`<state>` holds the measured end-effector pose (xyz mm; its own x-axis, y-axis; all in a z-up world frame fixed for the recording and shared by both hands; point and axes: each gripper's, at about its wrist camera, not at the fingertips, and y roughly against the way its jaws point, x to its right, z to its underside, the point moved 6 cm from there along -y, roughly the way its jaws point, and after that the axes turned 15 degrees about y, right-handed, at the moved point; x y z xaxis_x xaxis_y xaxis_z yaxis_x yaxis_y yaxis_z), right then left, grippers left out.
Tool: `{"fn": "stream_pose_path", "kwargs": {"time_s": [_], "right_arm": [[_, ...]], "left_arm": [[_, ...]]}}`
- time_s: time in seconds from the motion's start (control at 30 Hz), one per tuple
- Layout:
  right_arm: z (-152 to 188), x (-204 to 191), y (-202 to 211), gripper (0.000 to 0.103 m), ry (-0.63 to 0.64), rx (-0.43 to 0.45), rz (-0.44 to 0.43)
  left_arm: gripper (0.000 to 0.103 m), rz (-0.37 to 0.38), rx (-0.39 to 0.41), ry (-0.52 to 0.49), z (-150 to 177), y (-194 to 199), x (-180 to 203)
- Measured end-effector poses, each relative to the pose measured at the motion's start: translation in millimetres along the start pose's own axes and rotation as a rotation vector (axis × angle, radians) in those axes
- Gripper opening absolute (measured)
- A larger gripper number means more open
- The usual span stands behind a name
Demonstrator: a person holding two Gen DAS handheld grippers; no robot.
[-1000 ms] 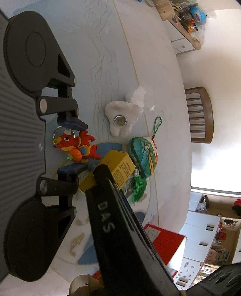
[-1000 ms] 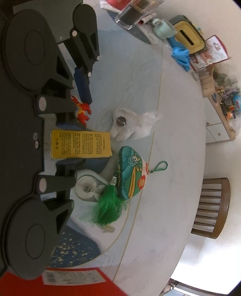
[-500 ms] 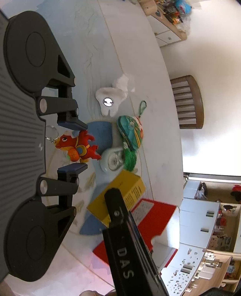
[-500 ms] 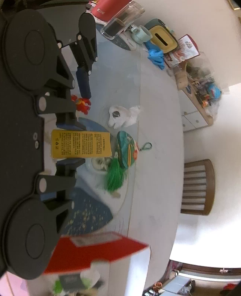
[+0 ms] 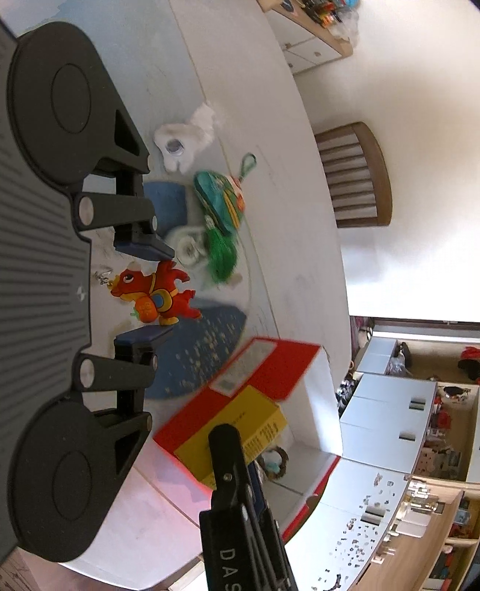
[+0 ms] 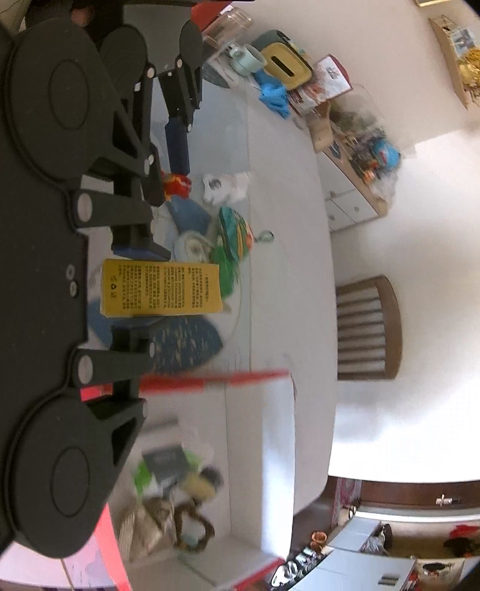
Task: Organize objects
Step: 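Carry the yellow box and red toy keychain into the shoebox and release both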
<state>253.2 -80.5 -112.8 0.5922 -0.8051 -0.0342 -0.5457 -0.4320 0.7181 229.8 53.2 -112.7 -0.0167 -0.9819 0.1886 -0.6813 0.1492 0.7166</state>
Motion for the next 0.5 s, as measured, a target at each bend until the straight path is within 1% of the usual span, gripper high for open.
{"fn": "stream_pose_path", "kwargs": {"time_s": [0.23,0.5], "right_arm": [[8,55,28,0.028,-0.026,0.039,0.054],[17,121,41,0.028,-0.057,0.063,0.107]], "left_arm": [[0.037,0.03,0.019,-0.026,-22,-2,49],[0.037,0.065,0.025,-0.045,-53,-17,105]]}}
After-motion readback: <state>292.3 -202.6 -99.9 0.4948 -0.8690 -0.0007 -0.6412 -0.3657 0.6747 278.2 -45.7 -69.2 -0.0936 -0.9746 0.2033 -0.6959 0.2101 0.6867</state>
